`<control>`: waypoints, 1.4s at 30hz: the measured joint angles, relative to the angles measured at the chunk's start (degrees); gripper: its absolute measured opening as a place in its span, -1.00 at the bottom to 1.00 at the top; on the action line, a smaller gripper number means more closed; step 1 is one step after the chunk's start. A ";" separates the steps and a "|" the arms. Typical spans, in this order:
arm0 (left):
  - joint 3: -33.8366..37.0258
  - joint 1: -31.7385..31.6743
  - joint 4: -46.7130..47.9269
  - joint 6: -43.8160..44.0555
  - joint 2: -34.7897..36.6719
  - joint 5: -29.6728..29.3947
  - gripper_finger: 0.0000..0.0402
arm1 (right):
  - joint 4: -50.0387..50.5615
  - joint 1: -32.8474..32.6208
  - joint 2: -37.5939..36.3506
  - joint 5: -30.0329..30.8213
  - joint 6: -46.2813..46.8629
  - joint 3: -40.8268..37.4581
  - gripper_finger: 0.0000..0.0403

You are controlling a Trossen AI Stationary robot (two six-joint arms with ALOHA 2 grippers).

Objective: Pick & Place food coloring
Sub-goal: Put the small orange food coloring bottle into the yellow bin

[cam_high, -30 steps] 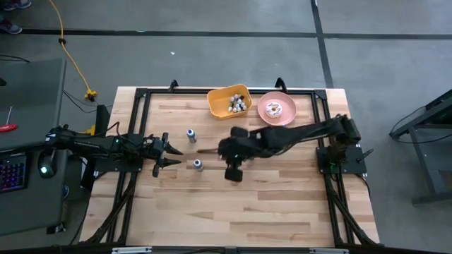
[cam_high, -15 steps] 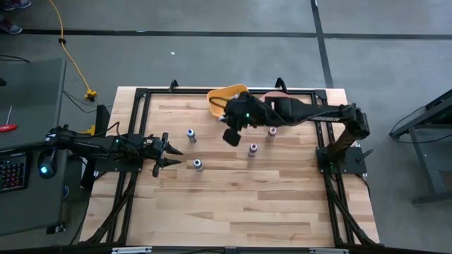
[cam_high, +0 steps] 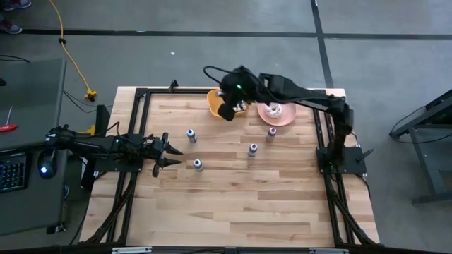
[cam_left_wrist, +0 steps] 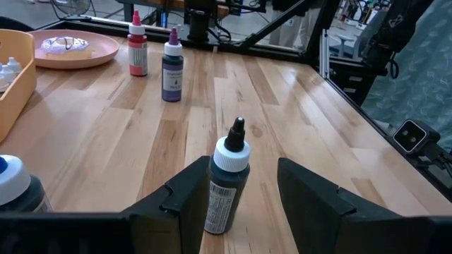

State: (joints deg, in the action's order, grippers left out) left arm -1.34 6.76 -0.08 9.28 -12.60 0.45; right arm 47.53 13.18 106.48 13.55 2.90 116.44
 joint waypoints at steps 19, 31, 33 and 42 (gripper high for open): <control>0.02 0.00 0.00 -0.02 -0.02 -0.02 -0.19 | 8.90 11.67 23.67 -8.18 8.09 12.92 -0.79; 0.01 0.00 -0.11 0.00 0.08 -2.56 -0.19 | 11.81 14.59 27.89 -11.06 16.53 12.98 -0.77; 0.02 0.00 -0.13 -0.02 0.13 -2.76 -0.19 | 11.82 14.70 28.67 -11.70 16.61 12.97 -0.76; 0.00 0.00 -0.02 0.00 0.08 -1.67 -0.19 | 13.74 15.09 30.81 -14.76 17.66 12.96 -0.77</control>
State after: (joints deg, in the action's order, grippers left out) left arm -1.34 6.76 -0.10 9.28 -12.52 -1.22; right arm 61.27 28.28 137.29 -1.20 20.56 129.40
